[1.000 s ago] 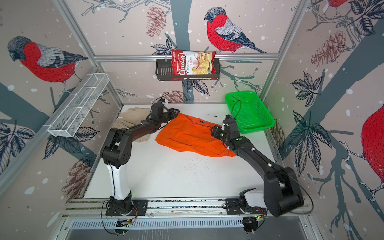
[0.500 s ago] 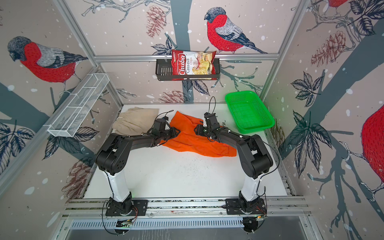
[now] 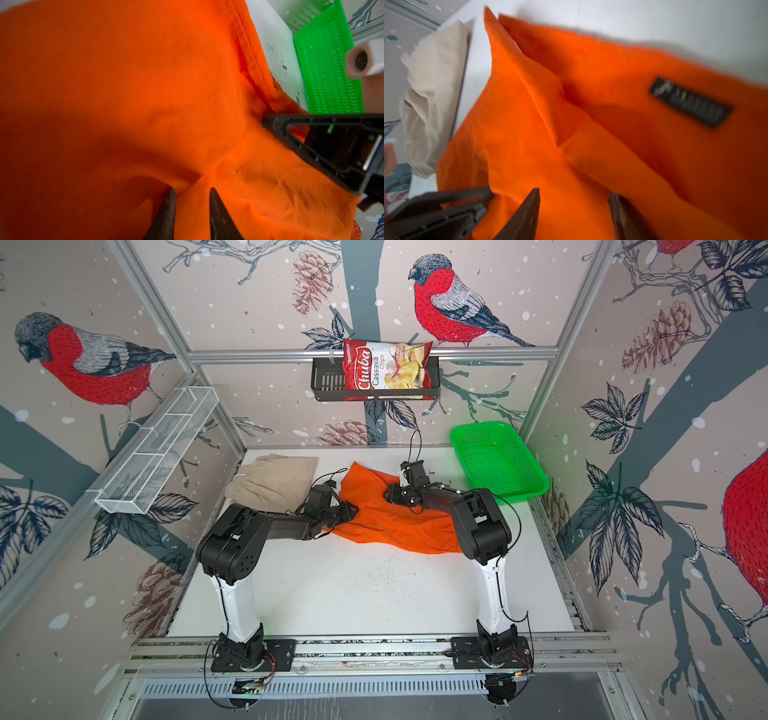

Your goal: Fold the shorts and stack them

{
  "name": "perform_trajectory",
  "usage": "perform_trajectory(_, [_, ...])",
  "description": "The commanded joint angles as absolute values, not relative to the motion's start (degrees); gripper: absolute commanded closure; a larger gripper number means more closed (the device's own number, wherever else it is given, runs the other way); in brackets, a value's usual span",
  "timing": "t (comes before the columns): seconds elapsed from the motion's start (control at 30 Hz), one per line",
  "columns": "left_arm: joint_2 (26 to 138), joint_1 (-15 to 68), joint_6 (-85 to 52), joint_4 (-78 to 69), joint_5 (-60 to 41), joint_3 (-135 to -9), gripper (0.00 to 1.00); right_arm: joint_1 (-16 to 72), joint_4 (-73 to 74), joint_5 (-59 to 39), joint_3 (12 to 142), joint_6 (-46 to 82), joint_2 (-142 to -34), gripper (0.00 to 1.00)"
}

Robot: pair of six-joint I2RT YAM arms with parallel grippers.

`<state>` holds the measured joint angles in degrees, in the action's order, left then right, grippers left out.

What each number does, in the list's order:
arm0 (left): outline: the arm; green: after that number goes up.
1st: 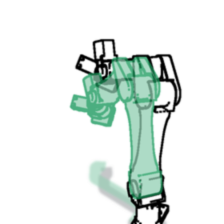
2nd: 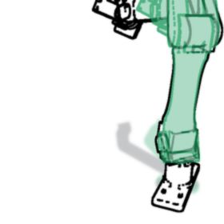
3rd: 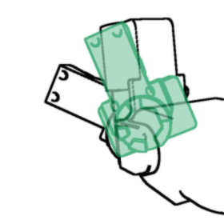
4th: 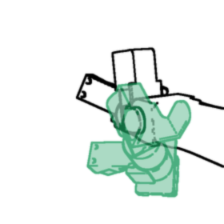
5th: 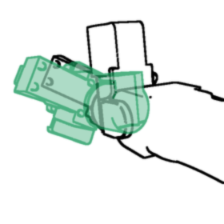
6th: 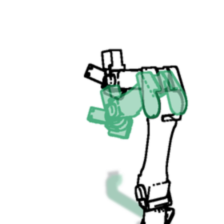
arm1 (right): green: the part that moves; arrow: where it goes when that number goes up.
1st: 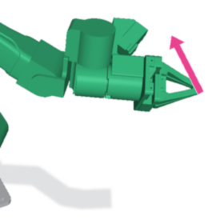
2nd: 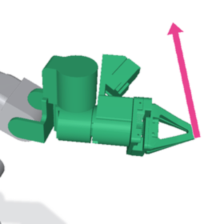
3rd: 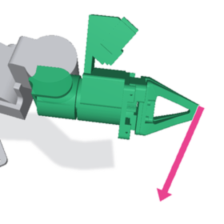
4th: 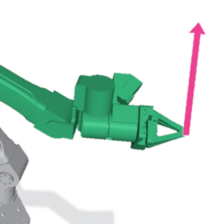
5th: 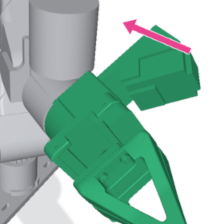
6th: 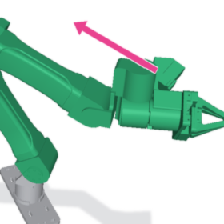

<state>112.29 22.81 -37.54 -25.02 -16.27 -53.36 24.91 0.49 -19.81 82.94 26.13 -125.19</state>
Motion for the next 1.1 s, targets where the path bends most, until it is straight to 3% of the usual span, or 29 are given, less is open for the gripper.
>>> perform_trajectory(0.0, [112.81,22.68,-37.43,-20.52,-14.41,-51.97,0.71,21.98,-1.67,-17.60,87.09,24.65,-128.59,0.44])
perform_trajectory(0.2, [111.67,22.57,-37.05,-21.39,-13.89,-50.14,0.70,16.22,-1.91,-20.45,93.99,26.09,-133.10,0.44])
perform_trajectory(0.37, [108.63,22.32,-36.36,-20.43,-14.72,-50.83,0.65,15.34,-3.24,-20.60,92.69,23.14,-125.23,0.44])
perform_trajectory(0.73, [99.70,22.19,-36.33,-19.31,-17.39,-49.64,0.65,17.29,7.57,-23.33,53.92,27.40,-91.66,0.44])
perform_trajectory(1.07, [105.11,17.36,-43.36,-27.70,-18.76,-40.54,0.73,12.51,10.47,-23.60,35.57,29.17,-85.83,0.44])
